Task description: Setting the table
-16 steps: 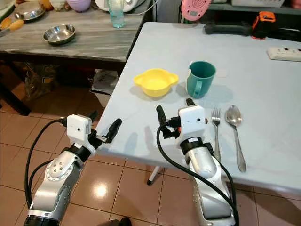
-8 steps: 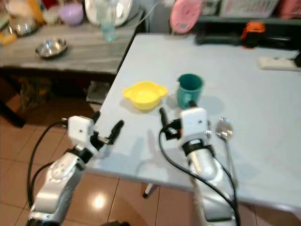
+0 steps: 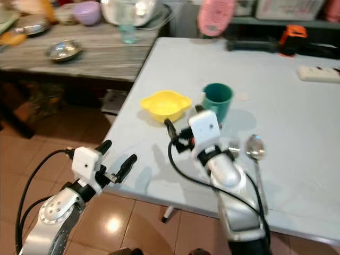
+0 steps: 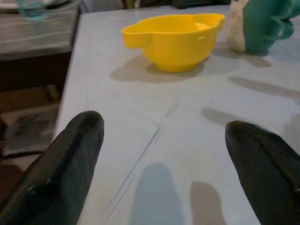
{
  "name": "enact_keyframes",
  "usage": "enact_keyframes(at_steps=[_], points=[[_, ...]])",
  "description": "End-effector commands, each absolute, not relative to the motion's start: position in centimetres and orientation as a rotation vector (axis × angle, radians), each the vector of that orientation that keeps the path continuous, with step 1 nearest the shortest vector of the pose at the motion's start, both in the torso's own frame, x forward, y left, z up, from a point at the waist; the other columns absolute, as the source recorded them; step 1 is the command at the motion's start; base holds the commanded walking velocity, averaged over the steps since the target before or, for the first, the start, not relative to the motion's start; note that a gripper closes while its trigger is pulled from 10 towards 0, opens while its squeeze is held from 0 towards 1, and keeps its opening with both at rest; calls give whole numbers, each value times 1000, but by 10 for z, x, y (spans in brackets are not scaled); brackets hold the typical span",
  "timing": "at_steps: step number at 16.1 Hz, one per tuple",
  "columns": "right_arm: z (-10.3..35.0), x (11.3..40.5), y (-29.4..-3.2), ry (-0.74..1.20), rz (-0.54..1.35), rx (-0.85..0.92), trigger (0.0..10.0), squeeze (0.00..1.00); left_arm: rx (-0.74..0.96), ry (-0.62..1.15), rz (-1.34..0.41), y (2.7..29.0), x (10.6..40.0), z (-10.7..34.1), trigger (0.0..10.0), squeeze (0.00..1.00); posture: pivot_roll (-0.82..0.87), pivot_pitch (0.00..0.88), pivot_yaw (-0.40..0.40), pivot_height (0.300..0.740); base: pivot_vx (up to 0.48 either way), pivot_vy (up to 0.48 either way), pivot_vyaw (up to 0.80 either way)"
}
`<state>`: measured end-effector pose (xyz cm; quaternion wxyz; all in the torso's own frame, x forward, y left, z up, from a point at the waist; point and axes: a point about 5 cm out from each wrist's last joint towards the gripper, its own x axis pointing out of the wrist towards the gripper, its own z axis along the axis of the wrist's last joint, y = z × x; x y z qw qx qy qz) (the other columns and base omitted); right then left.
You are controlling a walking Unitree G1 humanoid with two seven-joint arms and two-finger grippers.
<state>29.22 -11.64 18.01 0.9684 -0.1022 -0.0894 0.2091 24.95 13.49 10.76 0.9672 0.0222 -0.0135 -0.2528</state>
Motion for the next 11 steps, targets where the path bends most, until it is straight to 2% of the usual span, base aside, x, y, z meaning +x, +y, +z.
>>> enact_keyframes(at_steps=[1,5,11], points=[[177,298,-115,-148,464,-217,10000,0,59,-22,-516,140,246,109,10000,0,-30,181,69,740,0,0,0],[179,330,-111,-76,558,-352,10000,0,60,-13,-518,141,237,111,10000,0,5,200,59,740,0,0,0],[190,356,-92,-47,743,-452,10000,0,46,3,-511,143,227,114,10000,0,36,232,47,740,0,0,0]])
